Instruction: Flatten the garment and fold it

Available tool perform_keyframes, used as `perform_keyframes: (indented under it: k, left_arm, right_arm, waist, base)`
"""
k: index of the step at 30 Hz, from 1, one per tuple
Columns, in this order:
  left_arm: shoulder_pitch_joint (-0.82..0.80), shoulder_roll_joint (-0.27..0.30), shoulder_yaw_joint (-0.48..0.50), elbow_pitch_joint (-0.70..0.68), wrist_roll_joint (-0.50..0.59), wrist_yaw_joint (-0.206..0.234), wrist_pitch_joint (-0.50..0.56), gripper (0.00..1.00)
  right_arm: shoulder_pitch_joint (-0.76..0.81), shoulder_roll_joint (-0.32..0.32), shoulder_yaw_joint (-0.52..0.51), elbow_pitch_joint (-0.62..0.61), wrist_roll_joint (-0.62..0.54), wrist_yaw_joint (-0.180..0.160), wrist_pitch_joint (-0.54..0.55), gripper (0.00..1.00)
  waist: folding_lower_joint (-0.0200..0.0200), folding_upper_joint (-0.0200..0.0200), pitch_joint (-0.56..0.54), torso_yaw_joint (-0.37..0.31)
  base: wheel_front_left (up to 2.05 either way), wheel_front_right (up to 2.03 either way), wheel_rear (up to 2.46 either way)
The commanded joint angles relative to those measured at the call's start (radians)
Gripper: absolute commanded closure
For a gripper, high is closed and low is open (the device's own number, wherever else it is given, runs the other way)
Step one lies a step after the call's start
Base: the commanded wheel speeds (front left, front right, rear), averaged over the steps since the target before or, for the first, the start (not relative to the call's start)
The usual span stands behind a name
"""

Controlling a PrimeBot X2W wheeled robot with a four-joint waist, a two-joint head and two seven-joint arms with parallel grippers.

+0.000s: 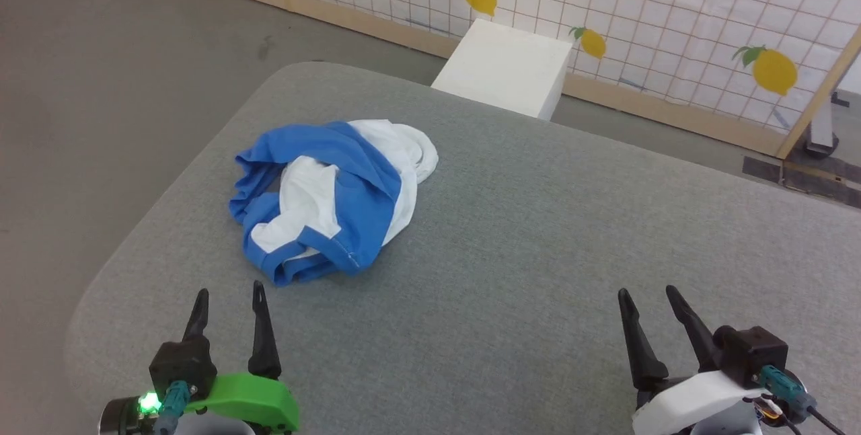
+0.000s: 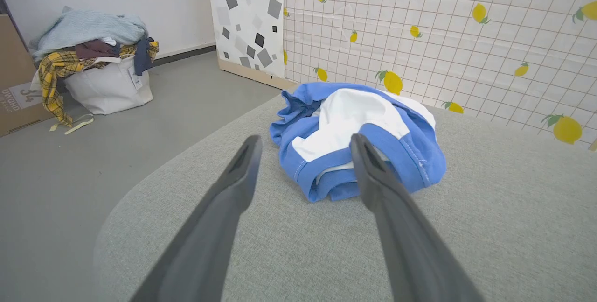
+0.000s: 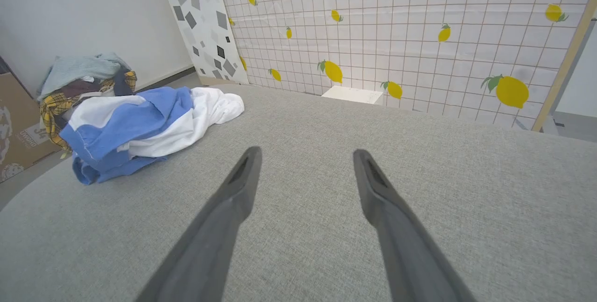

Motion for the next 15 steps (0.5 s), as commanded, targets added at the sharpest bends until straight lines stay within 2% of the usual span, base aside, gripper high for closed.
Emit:
perform_keyframes:
  k: [1,15]
  left_arm:
    - [0.016,-0.004,-0.002,0.004,-0.016,0.007,-0.012,0.00]
    - [0.015,-0.004,0.000,0.016,-0.026,0.016,-0.041,0.00]
  right_arm:
    - [0.015,0.000,-0.001,0.008,0.002,-0.001,-0.011,0.00]
    - [0.017,-0.001,0.002,0.030,0.033,-0.002,-0.036,0.00]
  waist:
    - [0.0000,0.0000,0.000,0.009]
    - [0.0000,0.0000,-0.004,0.051]
  base:
    - [0.00,0.00,0.00]
    - [0.00,0.00,0.00]
